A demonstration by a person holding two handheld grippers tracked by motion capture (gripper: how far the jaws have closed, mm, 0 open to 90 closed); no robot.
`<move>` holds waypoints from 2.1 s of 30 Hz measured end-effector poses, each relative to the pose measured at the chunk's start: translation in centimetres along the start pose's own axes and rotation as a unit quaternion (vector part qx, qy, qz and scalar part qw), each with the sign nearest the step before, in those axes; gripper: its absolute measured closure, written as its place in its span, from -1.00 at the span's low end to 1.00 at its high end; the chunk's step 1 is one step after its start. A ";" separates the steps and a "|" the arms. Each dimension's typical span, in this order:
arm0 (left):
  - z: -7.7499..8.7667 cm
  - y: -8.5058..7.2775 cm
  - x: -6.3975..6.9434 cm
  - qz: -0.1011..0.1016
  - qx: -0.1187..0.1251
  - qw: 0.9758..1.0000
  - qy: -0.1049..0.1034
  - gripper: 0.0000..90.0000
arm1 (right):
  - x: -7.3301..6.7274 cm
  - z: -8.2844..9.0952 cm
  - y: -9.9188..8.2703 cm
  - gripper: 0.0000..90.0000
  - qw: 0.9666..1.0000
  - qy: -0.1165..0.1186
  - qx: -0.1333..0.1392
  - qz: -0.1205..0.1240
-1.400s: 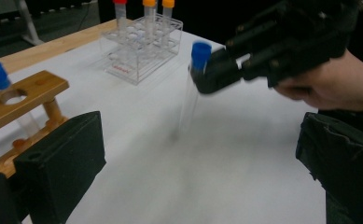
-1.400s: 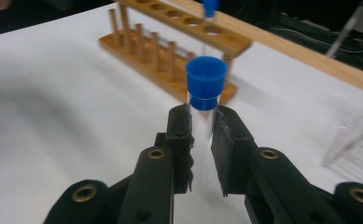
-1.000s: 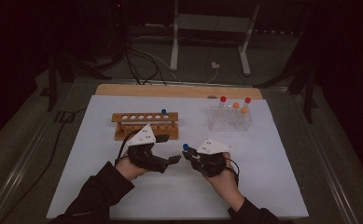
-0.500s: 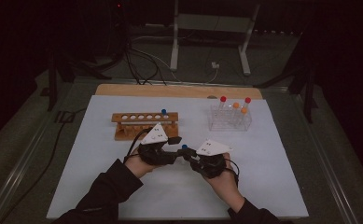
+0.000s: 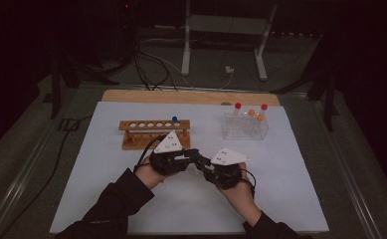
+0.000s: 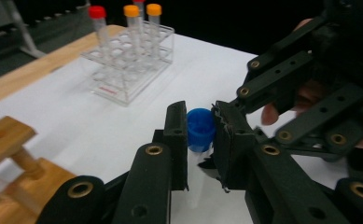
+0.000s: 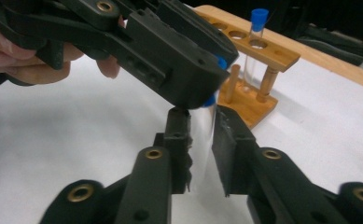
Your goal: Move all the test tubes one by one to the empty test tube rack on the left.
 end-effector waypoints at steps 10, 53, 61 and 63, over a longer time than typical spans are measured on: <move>2.4 0.6 -2.4 -0.004 0.001 0.999 0.042 0.72 | 0.0 0.1 0.1 0.01 1.000 0.008 0.017 -0.012; 2.4 2.4 -14.1 0.016 0.031 0.977 0.209 0.72 | 0.5 1.0 0.8 -1.00 0.998 0.021 0.050 -0.035; 0.7 -0.5 -14.5 0.031 -0.003 0.978 0.206 0.72 | 0.5 1.0 0.8 -1.00 0.998 0.027 0.050 -0.037; 0.2 -1.0 -14.4 0.033 -0.008 0.979 0.203 0.72 | 0.5 1.0 0.8 -1.00 0.998 0.028 0.050 -0.038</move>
Point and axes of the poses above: each handheld gripper's, and its own axes: z roughly backward along the jaws, y roughly out of its top, x roughly to its right, the point moved 5 cm from there along -z, roughly forward along the jaws, and after that the axes turned 11 degrees about x, right-handed, at the moved point
